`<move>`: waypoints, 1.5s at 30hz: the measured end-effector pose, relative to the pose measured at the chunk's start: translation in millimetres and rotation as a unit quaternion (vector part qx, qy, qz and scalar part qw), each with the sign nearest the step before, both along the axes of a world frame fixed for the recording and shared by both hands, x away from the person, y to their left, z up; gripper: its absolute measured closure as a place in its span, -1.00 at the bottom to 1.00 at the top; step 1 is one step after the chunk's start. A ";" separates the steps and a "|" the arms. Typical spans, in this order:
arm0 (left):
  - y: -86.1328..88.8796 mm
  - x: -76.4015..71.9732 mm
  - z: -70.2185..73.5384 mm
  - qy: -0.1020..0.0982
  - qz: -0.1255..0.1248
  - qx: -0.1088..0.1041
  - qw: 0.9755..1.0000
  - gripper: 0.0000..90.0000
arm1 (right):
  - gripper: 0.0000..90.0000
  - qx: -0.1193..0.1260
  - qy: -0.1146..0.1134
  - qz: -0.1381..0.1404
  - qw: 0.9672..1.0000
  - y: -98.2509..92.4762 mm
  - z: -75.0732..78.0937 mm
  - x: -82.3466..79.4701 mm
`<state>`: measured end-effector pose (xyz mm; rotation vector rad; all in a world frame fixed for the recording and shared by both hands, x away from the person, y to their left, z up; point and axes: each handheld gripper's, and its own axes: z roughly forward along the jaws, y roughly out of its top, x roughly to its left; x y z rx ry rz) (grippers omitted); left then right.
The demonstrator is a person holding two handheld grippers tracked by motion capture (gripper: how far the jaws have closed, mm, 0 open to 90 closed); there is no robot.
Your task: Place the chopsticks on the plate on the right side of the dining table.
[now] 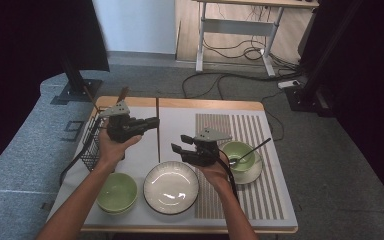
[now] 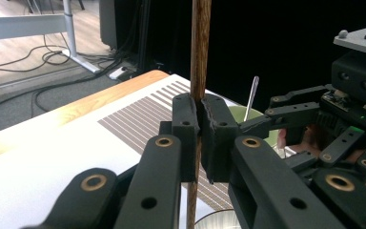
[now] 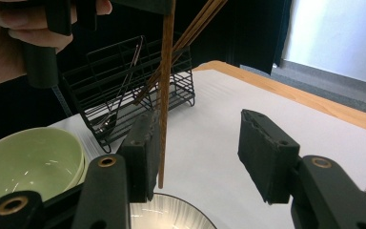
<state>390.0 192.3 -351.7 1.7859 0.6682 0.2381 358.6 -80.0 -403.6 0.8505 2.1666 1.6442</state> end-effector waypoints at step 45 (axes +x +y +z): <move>-8.1 -3.4 -6.4 0.005 -0.017 -0.004 1.000 0.88 | 0.44 -0.018 0.005 0.038 0.999 35.0 -2.3 13.0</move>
